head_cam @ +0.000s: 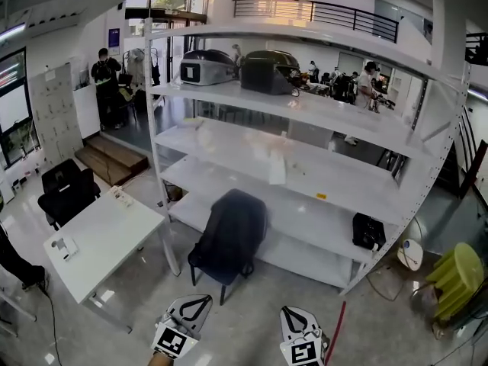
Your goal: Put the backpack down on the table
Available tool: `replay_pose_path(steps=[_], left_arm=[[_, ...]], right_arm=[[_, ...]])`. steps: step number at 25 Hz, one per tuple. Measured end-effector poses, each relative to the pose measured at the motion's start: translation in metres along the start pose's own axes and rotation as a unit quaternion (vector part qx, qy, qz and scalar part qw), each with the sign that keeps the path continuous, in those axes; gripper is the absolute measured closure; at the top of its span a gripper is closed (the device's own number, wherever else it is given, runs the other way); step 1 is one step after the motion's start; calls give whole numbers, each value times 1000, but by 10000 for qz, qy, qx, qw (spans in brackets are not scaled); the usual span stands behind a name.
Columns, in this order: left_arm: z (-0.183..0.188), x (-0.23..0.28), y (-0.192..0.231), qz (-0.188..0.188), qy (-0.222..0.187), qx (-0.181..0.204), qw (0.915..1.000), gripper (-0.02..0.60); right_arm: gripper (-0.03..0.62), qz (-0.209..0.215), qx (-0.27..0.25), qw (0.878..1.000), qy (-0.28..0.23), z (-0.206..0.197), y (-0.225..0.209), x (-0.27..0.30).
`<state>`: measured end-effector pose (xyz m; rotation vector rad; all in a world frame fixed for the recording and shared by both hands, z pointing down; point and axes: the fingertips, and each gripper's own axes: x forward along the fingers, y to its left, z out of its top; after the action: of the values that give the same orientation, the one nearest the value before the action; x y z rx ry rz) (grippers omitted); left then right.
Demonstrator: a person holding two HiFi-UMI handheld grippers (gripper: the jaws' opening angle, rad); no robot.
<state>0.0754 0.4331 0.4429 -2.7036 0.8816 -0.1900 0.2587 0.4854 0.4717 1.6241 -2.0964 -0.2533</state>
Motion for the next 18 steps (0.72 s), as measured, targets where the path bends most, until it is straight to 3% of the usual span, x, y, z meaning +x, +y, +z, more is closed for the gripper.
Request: replay_pose_path(steps=[8,18], left_arm=[[-25,23,49,-103,-86,-216,9997,568],[-51,65,98,60,168,-245,9995,568]], right_arm=[[568,58,83,9997,238,22,8,56],[568,379,201,9989,174,17,-8,141]])
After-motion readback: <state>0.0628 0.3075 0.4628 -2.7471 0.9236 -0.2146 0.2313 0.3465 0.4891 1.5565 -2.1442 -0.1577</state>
